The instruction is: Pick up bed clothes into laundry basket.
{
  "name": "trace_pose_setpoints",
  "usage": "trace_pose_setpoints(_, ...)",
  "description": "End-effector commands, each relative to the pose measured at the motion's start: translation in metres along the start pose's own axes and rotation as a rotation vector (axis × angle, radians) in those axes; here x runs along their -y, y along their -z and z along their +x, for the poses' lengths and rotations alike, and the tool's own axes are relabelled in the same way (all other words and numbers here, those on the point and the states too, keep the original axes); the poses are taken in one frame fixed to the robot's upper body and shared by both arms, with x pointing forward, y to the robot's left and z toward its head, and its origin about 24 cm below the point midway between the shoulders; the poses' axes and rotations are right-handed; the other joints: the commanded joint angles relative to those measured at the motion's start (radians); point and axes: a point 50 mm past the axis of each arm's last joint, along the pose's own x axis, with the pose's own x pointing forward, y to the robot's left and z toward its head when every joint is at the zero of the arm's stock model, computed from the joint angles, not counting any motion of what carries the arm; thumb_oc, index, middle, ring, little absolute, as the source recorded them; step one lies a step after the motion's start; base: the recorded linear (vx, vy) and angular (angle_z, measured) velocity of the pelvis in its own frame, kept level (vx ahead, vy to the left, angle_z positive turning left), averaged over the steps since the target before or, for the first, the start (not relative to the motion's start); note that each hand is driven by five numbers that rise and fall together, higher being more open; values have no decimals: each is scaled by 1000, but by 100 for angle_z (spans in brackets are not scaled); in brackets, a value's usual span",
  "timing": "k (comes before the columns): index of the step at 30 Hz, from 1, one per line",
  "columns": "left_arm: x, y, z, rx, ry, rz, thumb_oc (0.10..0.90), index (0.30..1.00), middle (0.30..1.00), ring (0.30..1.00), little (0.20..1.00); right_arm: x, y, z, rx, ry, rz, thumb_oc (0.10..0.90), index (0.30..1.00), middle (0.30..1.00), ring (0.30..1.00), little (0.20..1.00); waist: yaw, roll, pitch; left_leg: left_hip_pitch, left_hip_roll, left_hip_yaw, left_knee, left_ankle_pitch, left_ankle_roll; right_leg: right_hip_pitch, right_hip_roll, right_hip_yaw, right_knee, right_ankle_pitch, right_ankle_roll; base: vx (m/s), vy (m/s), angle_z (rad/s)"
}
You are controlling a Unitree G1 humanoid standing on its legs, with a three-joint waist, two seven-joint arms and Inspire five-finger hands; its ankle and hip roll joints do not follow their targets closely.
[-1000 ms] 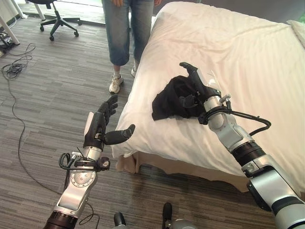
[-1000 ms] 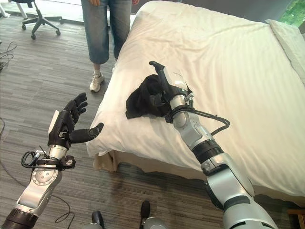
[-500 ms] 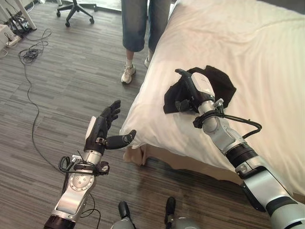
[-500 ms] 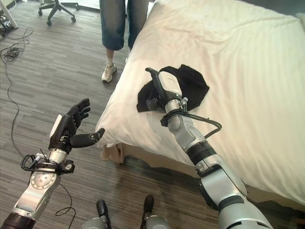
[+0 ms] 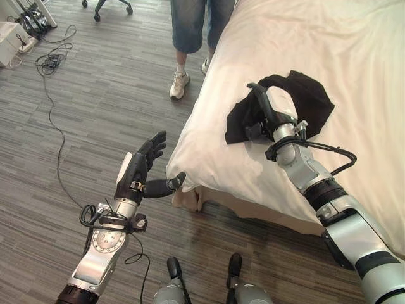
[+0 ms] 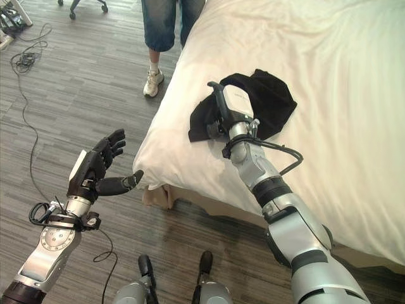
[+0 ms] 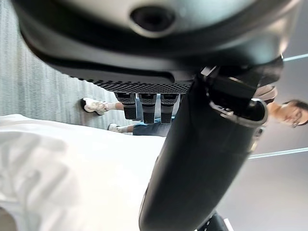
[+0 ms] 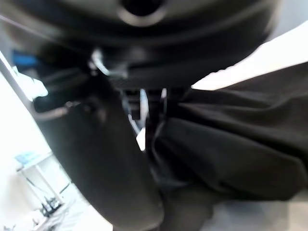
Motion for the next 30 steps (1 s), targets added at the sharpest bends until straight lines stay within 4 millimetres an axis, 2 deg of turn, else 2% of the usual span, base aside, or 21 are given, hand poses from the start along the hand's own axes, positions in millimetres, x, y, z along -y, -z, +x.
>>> trace_pose_setpoints(1, 2, -66, 16, 358, 42, 0, 800, 900, 900, 900, 900, 62, -47, 30, 154, 217, -9, 400, 300, 300, 300, 300, 4, -24, -9, 76, 67, 77, 1, -93, -67, 35, -28, -24, 7, -149, 45, 0, 0, 0)
trace_pose_setpoints(4, 3, -62, 15, 341, 33, -13, 800, 900, 900, 900, 900, 43, -32, 24, 94, 159, 35, 400, 300, 300, 300, 300, 4, -9, -5, 72, 69, 84, 1, -88, -70, 28, -28, -24, 7, -149, 46, 0, 0, 0)
trace_pose_setpoints(8, 2, -56, 10, 311, 30, 0, 800, 900, 900, 900, 900, 28, -21, 17, 64, 116, 69, 400, 300, 300, 300, 300, -3, 3, -6, 79, 69, 87, 1, -91, -69, 33, -28, -23, 7, -148, 48, 0, 0, 0)
trace_pose_setpoints(10, 2, -55, 9, 305, 30, 5, 800, 900, 900, 900, 900, 30, -20, 16, 69, 116, 56, 400, 300, 300, 300, 300, -7, 2, -8, 84, 69, 89, 1, -95, -69, 36, -30, -24, 7, -146, 50, -19, 40, -2)
trace_pose_setpoints(12, 2, -54, 8, 302, 28, 3, 800, 900, 900, 900, 900, 43, -22, 18, 96, 141, -3, 400, 300, 300, 300, 300, -12, -3, -11, 92, 67, 90, 1, -101, -68, 42, -32, -20, 7, -145, 53, -23, 59, -1)
trace_pose_setpoints(16, -4, -53, 4, 295, 18, 20, 800, 900, 900, 900, 900, 98, -51, 27, 241, 261, -205, 400, 300, 300, 300, 300, -24, -34, -27, 119, 41, 55, 1, -142, -51, 55, -30, 23, 7, -150, 60, 1, 89, 3)
trace_pose_setpoints(17, -6, -53, 4, 298, 10, 23, 800, 900, 900, 900, 900, 113, -63, 28, 278, 305, -229, 400, 300, 300, 300, 300, -22, -52, -31, 131, 21, 23, 11, -158, -44, 59, -27, 46, 7, -149, 57, 15, 78, -17)
trace_pose_setpoints(18, -8, -54, 6, 306, 1, 26, 800, 900, 900, 900, 900, 131, -72, 28, 306, 360, -244, 400, 300, 300, 300, 300, -14, -80, -30, 117, 4, -32, 65, -175, -44, 60, -27, 76, 7, -147, 55, 8, 77, -18)
trace_pose_setpoints(19, -7, -53, 8, 303, -4, 12, 800, 900, 900, 900, 900, 138, -76, 28, 318, 385, -239, 400, 300, 300, 300, 300, -9, -113, -38, 107, -18, -94, 81, -204, -43, 60, -27, 107, 7, -143, 60, -15, 51, -54)
trace_pose_setpoints(20, -7, -54, 9, 304, -3, 12, 800, 900, 900, 900, 900, 139, -76, 28, 318, 386, -239, 400, 300, 300, 300, 300, -8, -115, -39, 102, -20, -94, 83, -202, -42, 55, -28, 108, 7, -140, 60, 3, 54, -64)
trace_pose_setpoints(21, -6, -51, 11, 297, -10, -5, 800, 900, 900, 900, 900, 176, -79, 23, 336, 469, -276, 400, 300, 300, 300, 300, -15, -153, -62, 105, -34, -162, 53, -219, -32, 50, -26, 146, 7, -129, 73, -37, 101, -116)
trace_pose_setpoints(23, -9, -44, 5, 265, -24, -27, 800, 900, 900, 900, 900, 212, -85, 12, 372, 531, -404, 400, 300, 300, 300, 300, -50, -166, -102, 135, -21, -98, 1, -211, -16, 41, -40, 136, 7, -105, 93, -55, 198, -79)
trace_pose_setpoints(25, -22, -34, -4, 213, -93, -36, 800, 900, 900, 900, 900, 228, -93, -2, 429, 564, -492, 400, 300, 300, 300, 300, -78, -180, -124, 151, -27, -49, 1, -221, -10, 40, -56, 128, 7, -75, 113, -111, 235, -28)
trace_pose_setpoints(28, -48, -34, -9, 202, -196, 29, 800, 900, 900, 900, 900, 250, -101, -31, 509, 642, -559, 400, 300, 300, 300, 300, -118, -198, -136, 164, -23, 39, 1, -226, -10, 8, -84, 103, 7, -2, 152, -168, 154, -67)
trace_pose_setpoints(30, -63, -33, -13, 193, -269, 70, 800, 900, 900, 900, 900, 265, -89, -56, 507, 690, -576, 400, 300, 300, 300, 300, -158, -202, -151, 171, -8, 95, 1, -222, -15, -25, -108, 75, 7, 45, 174, -169, 112, -101)
